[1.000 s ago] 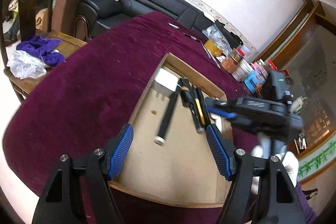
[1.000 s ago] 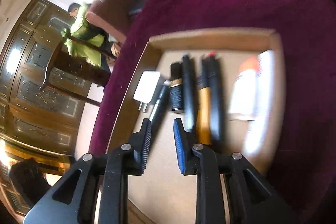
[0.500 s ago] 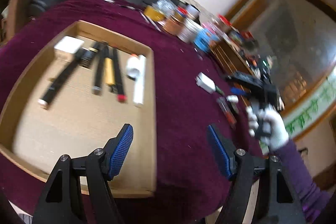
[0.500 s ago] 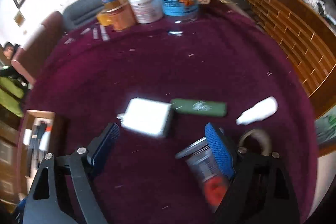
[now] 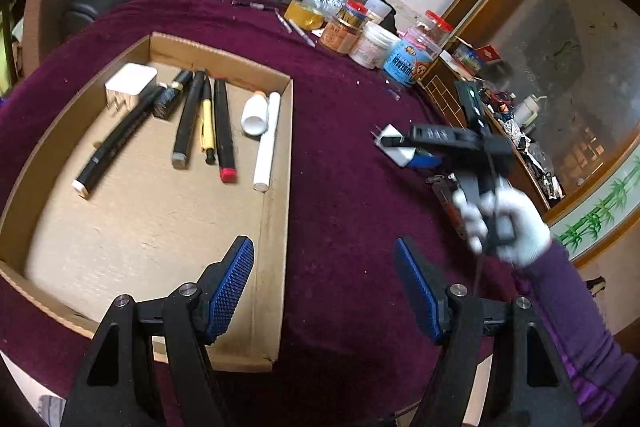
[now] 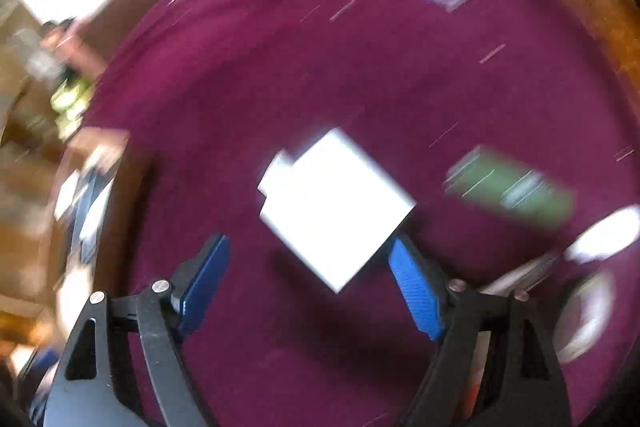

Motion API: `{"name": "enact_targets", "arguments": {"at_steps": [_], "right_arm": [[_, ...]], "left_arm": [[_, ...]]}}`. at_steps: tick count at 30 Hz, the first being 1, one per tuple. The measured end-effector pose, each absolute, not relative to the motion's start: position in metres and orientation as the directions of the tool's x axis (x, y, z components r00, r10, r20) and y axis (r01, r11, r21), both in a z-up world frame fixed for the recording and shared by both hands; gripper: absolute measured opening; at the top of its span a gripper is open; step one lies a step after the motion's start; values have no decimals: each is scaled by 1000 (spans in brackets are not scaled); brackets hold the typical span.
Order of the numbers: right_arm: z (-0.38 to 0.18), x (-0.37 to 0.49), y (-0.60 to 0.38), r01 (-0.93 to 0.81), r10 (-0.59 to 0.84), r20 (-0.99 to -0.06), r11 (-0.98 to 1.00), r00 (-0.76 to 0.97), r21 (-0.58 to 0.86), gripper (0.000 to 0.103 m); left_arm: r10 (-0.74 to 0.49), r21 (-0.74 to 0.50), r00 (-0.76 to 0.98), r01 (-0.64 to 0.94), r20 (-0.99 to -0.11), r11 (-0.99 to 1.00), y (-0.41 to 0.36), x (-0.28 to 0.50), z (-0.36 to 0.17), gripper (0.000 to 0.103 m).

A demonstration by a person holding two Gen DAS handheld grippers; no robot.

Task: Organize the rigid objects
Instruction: 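Grasp the green lighter with the right tool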

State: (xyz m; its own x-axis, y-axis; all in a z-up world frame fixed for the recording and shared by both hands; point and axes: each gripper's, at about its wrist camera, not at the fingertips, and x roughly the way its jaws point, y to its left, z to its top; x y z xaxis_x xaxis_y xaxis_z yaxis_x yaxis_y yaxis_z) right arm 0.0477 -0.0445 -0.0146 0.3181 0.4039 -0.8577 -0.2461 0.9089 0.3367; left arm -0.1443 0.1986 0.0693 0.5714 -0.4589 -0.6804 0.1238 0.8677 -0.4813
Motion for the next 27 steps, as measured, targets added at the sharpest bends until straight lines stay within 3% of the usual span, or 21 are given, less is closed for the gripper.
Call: {"name": "enact_targets", "arguments": {"at_steps": [3,6,10,13,19,22,24,26,27], "right_arm": [[-10,12,-24,-371,530,-824,820,201,437,81],[12,-16,-25,-435,539,-813,800,220,413,81],[55,-9,-76,-266,382,-776,922,502,283,81],[59,10,-111,-143,249,-778,969,577,203,80],[27,30,-118,-152,-12,-866,983,500,-101,80],[15,38,-121,-153,-70,-862,974,503,-168,79],[9,46,-126,-150,-50,-873,979,485,-139,74],[8,57,-139,-150,53,-877,988,477,-22,52],[5,60,-139,-148,92,-881,989,464,25,46]], "left_arm": [[-491,-498,538,146,-685,855,186,-141,62,67],[-507,-495,518,174,-689,851,175,-144,61,67],[-510,-494,516,182,-688,850,171,-147,63,67],[-512,-493,518,187,-685,850,170,-149,64,67],[-504,-484,513,185,-694,855,171,-151,63,67],[-505,-486,507,182,-698,855,170,-148,61,67],[-503,-481,500,185,-705,857,167,-147,60,67],[-503,-477,495,189,-709,858,164,-147,59,67],[-500,-473,494,190,-711,861,163,-147,59,67]]}}
